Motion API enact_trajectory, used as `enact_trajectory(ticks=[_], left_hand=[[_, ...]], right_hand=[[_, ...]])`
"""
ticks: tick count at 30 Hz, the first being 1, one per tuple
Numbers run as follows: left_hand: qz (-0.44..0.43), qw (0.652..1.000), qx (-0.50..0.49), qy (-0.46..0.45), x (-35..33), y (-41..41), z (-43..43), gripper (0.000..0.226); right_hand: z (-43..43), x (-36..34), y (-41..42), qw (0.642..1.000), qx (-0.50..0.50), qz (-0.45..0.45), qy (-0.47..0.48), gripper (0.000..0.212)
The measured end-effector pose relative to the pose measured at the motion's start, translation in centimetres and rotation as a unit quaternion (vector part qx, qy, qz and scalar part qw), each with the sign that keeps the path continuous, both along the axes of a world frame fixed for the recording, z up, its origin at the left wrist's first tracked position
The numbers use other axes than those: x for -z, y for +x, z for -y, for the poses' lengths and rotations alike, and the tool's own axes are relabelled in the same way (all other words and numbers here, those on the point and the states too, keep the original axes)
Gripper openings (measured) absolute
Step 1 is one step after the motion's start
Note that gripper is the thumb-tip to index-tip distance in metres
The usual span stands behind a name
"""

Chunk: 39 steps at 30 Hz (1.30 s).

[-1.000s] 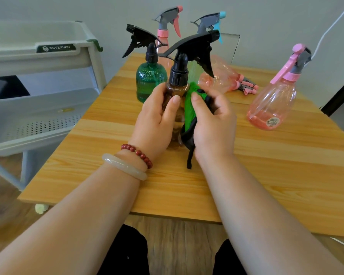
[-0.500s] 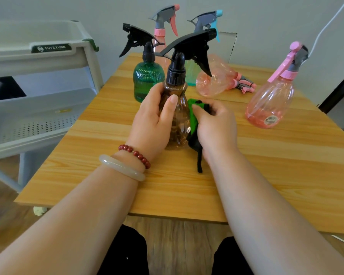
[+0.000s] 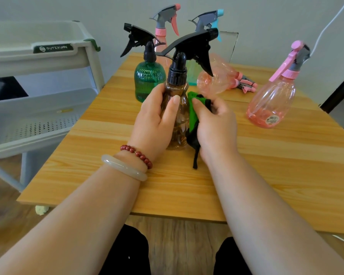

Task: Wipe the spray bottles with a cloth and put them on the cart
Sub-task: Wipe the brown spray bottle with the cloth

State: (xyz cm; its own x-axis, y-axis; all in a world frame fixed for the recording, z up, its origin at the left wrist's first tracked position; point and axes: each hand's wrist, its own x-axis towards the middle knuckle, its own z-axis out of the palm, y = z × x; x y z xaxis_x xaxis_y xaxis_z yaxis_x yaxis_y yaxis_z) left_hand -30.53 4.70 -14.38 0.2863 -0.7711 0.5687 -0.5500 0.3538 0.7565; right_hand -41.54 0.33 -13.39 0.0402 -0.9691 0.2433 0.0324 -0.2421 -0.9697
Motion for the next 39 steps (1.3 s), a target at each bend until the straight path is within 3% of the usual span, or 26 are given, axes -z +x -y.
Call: enact_trajectory(ticks=[2,3,5,7,10,14,18,23,28,32,34,36,39], left_hand=[[0.0,1.0,-0.002,0.007,0.3,0.1,0.2,0.018],[0.008,1.0,-0.015,0.013,0.5,0.2,0.2,0.028],[0.011,0.999,-0.043,0.025,0.7,0.3,0.3,0.05],[0.005,0.998,-0.055,0.031,0.5,0.4,0.3,0.048],[-0.017,0.999,-0.046,0.024,0.5,0.4,0.0,0.046],[-0.068,0.997,-0.019,0.01,0.5,0.2,-0.4,0.032],[-0.06,0.998,-0.012,0.016,0.6,0.2,-0.2,0.032],[-0.005,0.998,-0.061,0.016,0.5,0.3,0.1,0.047],[0.013,0.998,-0.06,0.004,0.5,0.4,0.1,0.041],[0.015,0.998,-0.056,0.007,0.4,0.3,0.0,0.038],[0.004,0.999,-0.048,0.003,0.4,0.2,0.0,0.034],[-0.023,0.999,-0.037,-0.002,0.4,0.1,-0.1,0.035],[-0.035,0.999,-0.018,-0.005,0.3,-0.2,-0.3,0.033]], right_hand=[[-0.4,-0.4,0.3,0.997,-0.02,0.038,-0.057,0.017],[-0.6,-0.6,0.4,0.997,-0.023,0.041,-0.063,0.017],[-0.6,-0.4,0.6,0.999,-0.014,0.023,-0.027,0.009],[-0.2,0.0,0.4,0.999,-0.002,-0.016,0.032,0.014],[-0.1,0.1,0.0,0.994,-0.027,0.009,0.107,0.012],[-0.6,-0.4,0.1,0.992,-0.085,0.097,0.002,0.02],[-0.7,-0.4,0.0,0.994,-0.093,0.051,0.005,0.038],[-0.4,-0.4,-0.2,0.998,-0.039,-0.025,0.052,0.009],[-0.5,-1.3,0.2,0.975,-0.115,0.182,0.062,0.011],[0.0,-1.0,-0.4,0.994,-0.088,0.033,0.053,0.023],[0.1,-1.0,-0.8,0.992,-0.091,0.02,0.082,0.027],[0.1,-1.2,-0.9,0.988,-0.102,0.055,0.099,0.026],[-0.1,-1.7,-0.7,0.971,-0.127,0.181,0.091,0.018]])
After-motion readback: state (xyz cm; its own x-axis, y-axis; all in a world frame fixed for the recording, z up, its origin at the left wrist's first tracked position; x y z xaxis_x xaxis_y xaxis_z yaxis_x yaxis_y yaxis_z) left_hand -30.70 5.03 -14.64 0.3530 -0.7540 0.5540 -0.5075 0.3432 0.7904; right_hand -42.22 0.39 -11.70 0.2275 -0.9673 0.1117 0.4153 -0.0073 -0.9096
